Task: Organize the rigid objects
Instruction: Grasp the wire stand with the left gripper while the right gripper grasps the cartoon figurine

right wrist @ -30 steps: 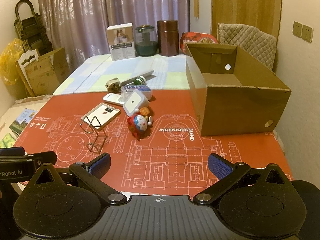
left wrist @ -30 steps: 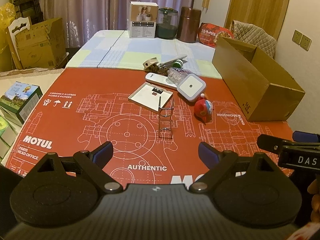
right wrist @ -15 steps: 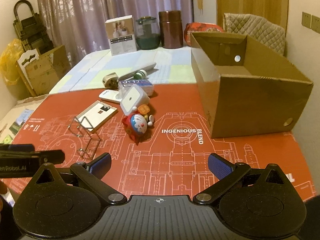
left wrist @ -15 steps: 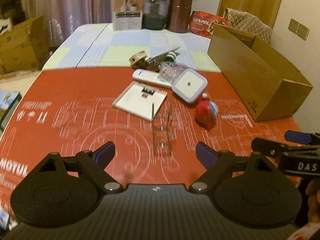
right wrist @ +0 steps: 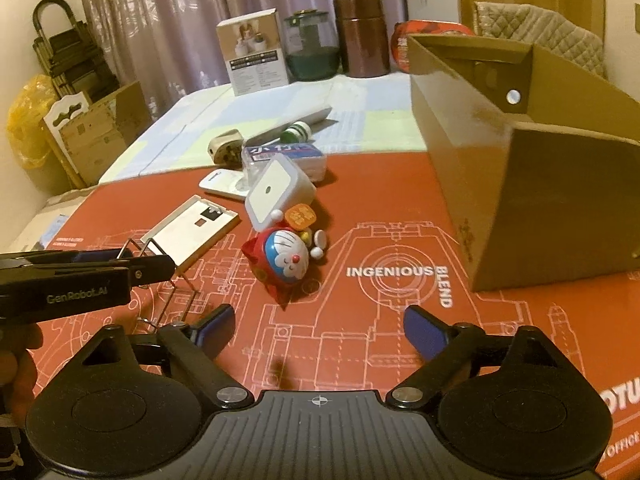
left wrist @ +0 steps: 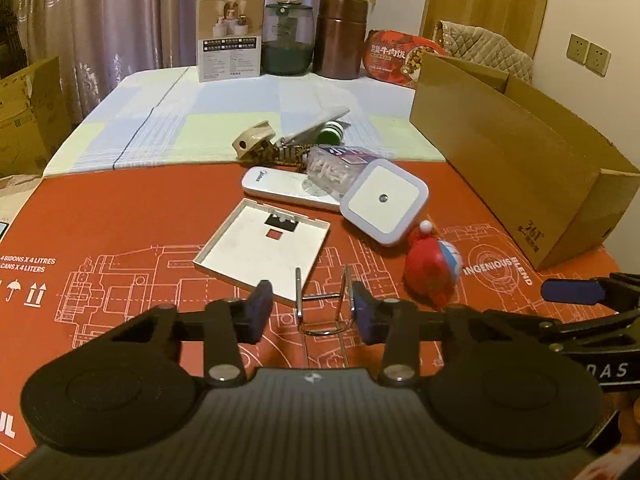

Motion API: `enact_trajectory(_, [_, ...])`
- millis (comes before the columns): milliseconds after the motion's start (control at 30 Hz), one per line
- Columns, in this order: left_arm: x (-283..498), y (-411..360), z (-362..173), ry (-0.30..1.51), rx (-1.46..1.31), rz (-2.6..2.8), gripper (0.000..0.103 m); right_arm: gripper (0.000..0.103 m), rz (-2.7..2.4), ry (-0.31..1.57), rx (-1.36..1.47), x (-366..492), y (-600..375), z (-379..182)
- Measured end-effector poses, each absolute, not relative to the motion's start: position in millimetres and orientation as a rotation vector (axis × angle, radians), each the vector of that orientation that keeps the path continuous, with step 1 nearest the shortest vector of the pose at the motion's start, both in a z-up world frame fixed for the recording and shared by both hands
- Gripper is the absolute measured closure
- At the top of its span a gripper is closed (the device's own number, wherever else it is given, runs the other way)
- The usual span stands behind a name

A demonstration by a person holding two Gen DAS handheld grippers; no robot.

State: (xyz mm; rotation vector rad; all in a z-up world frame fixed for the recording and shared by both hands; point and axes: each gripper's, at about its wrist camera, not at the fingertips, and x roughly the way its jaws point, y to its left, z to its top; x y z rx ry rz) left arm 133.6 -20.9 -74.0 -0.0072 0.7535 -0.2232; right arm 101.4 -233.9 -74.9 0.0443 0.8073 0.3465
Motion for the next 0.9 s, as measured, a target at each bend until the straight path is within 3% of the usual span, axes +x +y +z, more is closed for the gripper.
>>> enact_trajectory(67, [133, -19, -73, 0.745, -0.013, -0.225, 0.080, 0.017, 0.357, 0.805, 0.037, 105, -230, -77])
enact_trajectory(667, [133, -1, -62, 0.693, -0.028, -0.206, 0.080, 0.034, 0.408, 0.764, -0.018, 144, -194, -90])
enact_trajectory(900, [134, 2, -65, 0.699, -0.047, -0.208, 0.080, 0.053, 0.389, 0.776, -0.041, 150, -189, -97])
